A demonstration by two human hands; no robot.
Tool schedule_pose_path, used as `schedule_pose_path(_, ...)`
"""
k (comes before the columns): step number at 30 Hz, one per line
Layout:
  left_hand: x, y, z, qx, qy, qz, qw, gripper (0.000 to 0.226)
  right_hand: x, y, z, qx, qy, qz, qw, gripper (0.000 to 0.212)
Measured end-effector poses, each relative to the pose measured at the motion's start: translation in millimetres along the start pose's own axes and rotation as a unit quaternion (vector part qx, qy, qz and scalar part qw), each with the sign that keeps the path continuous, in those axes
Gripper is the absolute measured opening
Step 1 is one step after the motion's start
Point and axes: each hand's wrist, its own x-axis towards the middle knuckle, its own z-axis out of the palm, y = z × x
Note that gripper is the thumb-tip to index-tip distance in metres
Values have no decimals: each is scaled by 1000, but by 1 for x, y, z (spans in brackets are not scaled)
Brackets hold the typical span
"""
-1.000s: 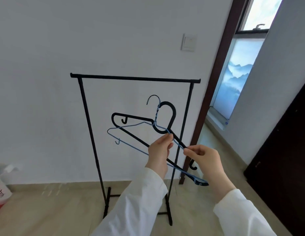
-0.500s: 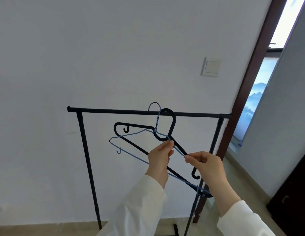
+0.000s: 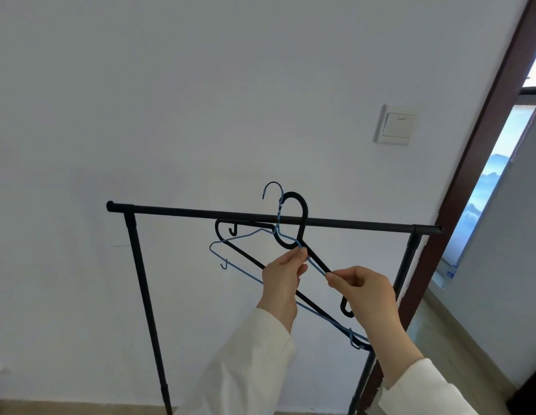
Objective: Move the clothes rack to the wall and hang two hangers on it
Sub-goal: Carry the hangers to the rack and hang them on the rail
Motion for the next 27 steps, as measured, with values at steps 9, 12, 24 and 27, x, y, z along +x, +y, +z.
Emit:
schedule_pose_path(9,16,-15,3,30,12,-4,999,5,17,16,1,-26,8,10,1000,12)
schedule_pose_path(12,18,-19,4,34,17,-3,999,7,21,21,2,-32,15,17,999,13)
schedule_pose_path(24,24,-36,-8,52,17,-22,998,9,18,37,4,-55,3,27,998,5)
schedule_pose_path(27,22,-38,-9,43,18,-24,999,9,16,38,5,-69,-2,24,997,5)
